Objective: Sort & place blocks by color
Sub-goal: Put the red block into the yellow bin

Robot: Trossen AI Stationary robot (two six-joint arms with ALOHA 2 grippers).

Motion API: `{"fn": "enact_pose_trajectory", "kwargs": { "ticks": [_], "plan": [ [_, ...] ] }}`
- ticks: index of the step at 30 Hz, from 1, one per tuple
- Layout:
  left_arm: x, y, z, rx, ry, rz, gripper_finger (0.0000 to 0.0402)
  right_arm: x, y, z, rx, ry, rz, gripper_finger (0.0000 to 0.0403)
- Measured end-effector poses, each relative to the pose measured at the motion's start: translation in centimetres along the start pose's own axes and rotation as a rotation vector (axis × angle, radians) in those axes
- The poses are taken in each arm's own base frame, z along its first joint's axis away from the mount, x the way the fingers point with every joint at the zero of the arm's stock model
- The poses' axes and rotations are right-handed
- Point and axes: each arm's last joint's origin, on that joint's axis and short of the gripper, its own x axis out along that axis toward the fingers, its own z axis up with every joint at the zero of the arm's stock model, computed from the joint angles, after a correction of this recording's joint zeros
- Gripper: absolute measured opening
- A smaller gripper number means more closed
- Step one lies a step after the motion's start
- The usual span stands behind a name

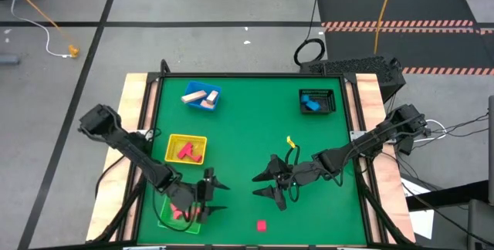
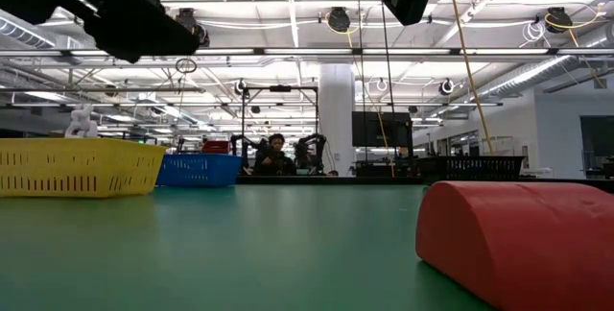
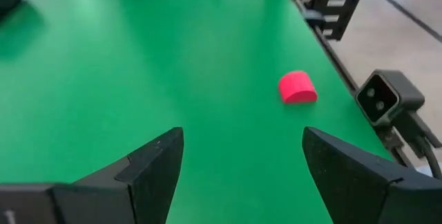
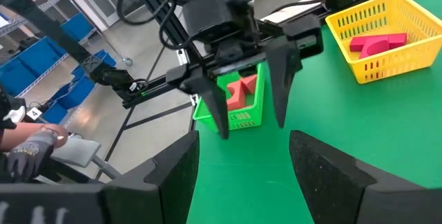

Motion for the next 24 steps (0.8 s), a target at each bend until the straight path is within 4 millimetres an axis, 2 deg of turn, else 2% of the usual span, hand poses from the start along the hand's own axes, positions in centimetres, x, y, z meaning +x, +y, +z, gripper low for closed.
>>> {"fn": "enact_pose_trajectory", "kwargs": {
  "ticks": [9,16,24],
  "plan": [
    [3.1,-0.4,-1.6,0.054,-0.083,-0.027,0.0296,0.0,0.0,0.0,0.0,0.0,0.0,0.0215],
    [4.2,-0.6,-2.8,0.053,-0.083,-0.026,0.0296,0.0,0.0,0.3,-0.025,-0.021,0.007,0.0215],
    [6.1,-1.2,-2.6,0.084,-0.078,-0.015,0.0296,-0.1,0.5,1.5,0.033,-0.161,0.032,0.0215]
  ]
}}
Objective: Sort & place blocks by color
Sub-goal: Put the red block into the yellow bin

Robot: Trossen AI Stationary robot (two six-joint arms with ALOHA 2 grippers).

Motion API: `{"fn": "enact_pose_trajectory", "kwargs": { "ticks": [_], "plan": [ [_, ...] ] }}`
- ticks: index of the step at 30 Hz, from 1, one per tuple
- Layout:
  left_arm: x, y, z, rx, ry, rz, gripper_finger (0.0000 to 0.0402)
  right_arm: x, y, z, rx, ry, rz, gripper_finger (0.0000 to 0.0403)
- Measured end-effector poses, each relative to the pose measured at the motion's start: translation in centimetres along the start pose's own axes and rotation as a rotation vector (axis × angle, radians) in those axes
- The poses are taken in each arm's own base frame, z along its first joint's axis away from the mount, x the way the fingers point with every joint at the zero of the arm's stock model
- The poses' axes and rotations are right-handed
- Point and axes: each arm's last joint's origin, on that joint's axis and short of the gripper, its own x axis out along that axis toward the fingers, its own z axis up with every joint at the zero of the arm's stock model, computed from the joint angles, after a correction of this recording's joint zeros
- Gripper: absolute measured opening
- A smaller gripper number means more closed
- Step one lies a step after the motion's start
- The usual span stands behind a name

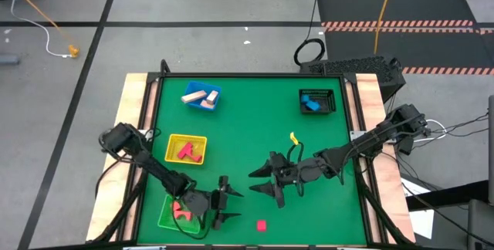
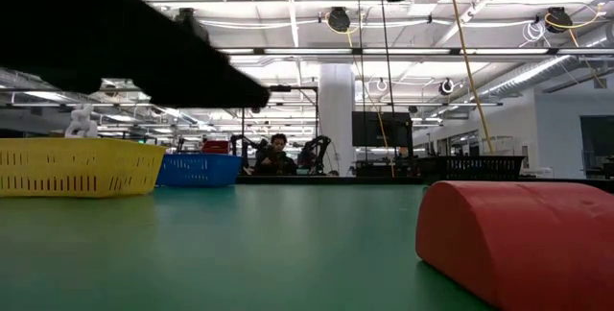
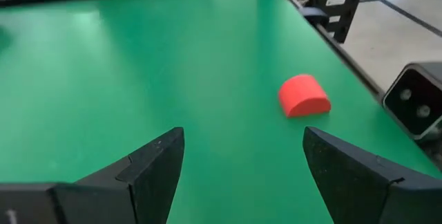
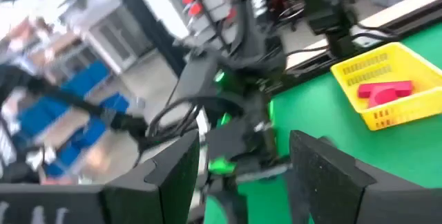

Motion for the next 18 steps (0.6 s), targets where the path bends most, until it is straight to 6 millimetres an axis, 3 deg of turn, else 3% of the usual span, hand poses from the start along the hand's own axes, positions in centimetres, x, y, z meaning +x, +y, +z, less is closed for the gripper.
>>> {"fn": "enact_pose_trajectory", "kwargs": {
  "ticks": [11,18],
  "plan": [
    [0.17,-0.53,-0.02,-0.009,0.013,-0.008,0.0296,0.03,0.2,0.81,0.211,-0.078,0.032,0.0215],
    [0.08,-0.5,-0.35,-0.022,0.044,0.016,0.0296,-0.24,0.83,-0.16,0.244,-0.038,0.013,0.0215]
  ]
}}
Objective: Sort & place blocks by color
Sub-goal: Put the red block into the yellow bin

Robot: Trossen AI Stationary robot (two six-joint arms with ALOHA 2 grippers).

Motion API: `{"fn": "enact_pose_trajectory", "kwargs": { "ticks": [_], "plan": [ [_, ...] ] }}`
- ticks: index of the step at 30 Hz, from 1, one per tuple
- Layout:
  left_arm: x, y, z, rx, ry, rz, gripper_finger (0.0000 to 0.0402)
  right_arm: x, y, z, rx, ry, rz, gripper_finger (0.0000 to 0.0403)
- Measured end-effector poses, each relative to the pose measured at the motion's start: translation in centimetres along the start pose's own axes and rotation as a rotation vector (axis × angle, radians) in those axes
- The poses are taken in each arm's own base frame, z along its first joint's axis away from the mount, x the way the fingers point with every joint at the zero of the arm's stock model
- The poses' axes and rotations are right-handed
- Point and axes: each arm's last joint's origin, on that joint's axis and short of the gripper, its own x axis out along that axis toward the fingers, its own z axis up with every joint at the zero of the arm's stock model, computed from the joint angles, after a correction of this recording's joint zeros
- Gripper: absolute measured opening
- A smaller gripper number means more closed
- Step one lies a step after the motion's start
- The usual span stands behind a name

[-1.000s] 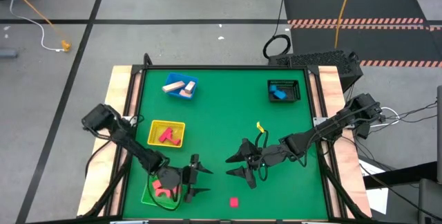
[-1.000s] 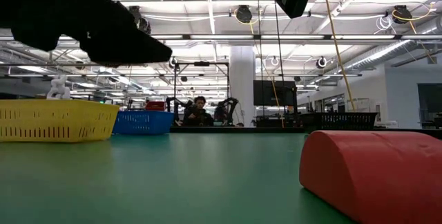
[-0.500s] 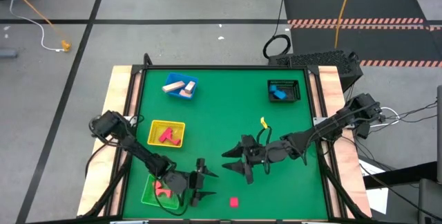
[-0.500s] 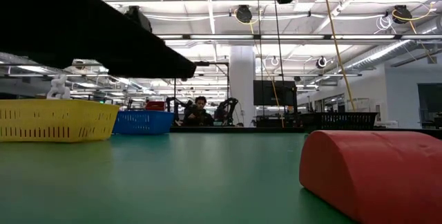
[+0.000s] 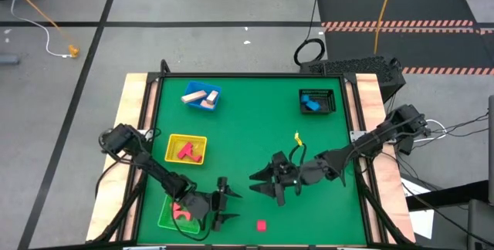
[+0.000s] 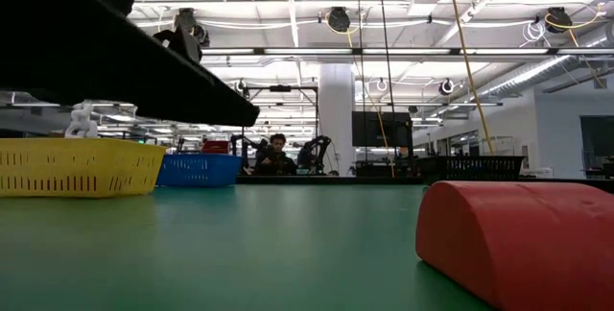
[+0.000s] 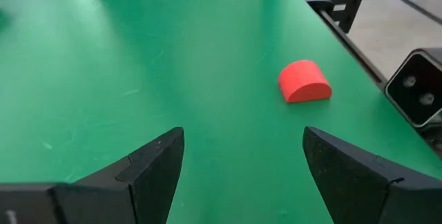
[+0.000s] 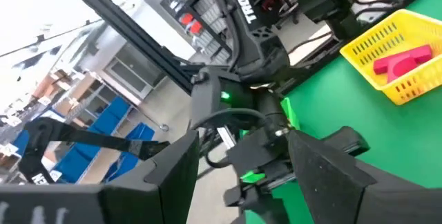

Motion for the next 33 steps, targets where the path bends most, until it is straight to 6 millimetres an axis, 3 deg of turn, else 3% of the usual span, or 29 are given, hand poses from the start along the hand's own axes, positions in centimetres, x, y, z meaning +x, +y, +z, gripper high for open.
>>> {"fn": "enact_pose_trajectory", "kwargs": {
  "ticks": [5,9,15,25,33],
  "plan": [
    [0.0,0.1,-0.2,0.019,0.018,0.013,0.0296,-0.6,1.6,-1.1,-0.005,-0.033,-0.019,0.0215],
    [0.0,0.2,-0.4,0.041,0.037,0.034,0.0296,-1.0,2.6,-2.3,0.009,-0.013,-0.134,0.0215],
    [0.0,0.5,-0.5,0.051,0.046,0.073,0.0296,0.3,2.8,-4.7,0.154,0.06,-0.292,0.0215],
    [-1.3,1.0,0.6,0.029,0.103,0.094,0.0296,3.8,0.3,-10.7,0.646,0.519,-0.447,0.0215],
    [-1.9,0.4,0.4,0.01,0.122,0.079,0.0296,3.8,-0.7,-11.4,0.892,0.64,-0.585,0.0215]
  ]
}}
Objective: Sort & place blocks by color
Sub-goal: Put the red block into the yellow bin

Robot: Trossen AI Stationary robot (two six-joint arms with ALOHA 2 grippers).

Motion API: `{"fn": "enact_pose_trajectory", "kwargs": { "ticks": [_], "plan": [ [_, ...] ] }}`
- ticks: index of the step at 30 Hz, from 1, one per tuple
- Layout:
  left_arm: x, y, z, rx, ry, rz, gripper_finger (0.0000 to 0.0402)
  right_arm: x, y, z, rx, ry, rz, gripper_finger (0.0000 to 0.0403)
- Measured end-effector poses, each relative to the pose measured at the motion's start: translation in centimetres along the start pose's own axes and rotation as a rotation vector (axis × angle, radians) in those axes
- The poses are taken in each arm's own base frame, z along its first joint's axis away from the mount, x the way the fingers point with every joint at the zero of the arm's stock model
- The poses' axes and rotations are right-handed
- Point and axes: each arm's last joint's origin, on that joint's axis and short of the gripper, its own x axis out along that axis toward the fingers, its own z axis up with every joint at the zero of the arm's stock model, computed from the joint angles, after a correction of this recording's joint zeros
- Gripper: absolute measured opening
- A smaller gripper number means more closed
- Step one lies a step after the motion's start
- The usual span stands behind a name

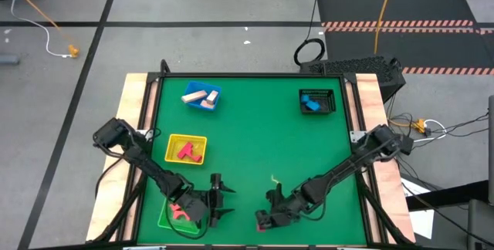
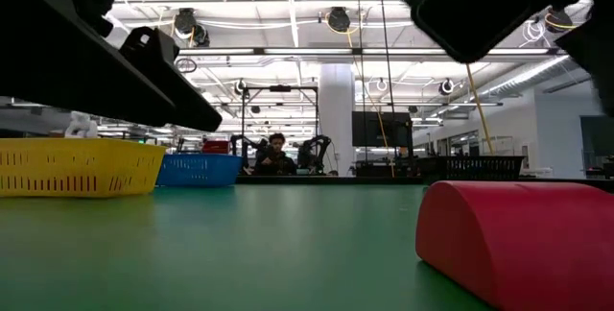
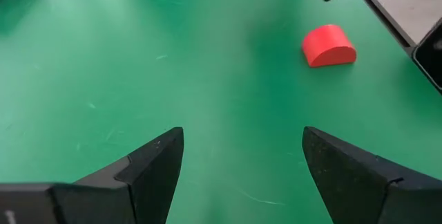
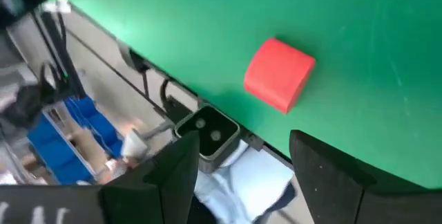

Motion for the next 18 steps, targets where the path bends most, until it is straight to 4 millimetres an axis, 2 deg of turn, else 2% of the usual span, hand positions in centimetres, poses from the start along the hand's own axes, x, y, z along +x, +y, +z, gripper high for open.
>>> {"fn": "enact_pose_trajectory", "kwargs": {
  "ticks": [7,13,18],
  "plan": [
    [-0.2,-0.3,-0.1,0.004,-0.002,-0.01,0.0296,0.2,0.0,1.5,0.171,0.087,-0.074,0.0215],
    [-0.2,-0.3,-0.3,0.019,0.014,-0.006,0.0296,1.1,-0.2,2.8,0.234,0.15,-0.122,0.0214],
    [-0.2,-0.2,-0.4,0.029,0.029,-0.001,0.0296,0.9,0.1,3.7,0.252,0.149,-0.113,0.0214]
  ]
}}
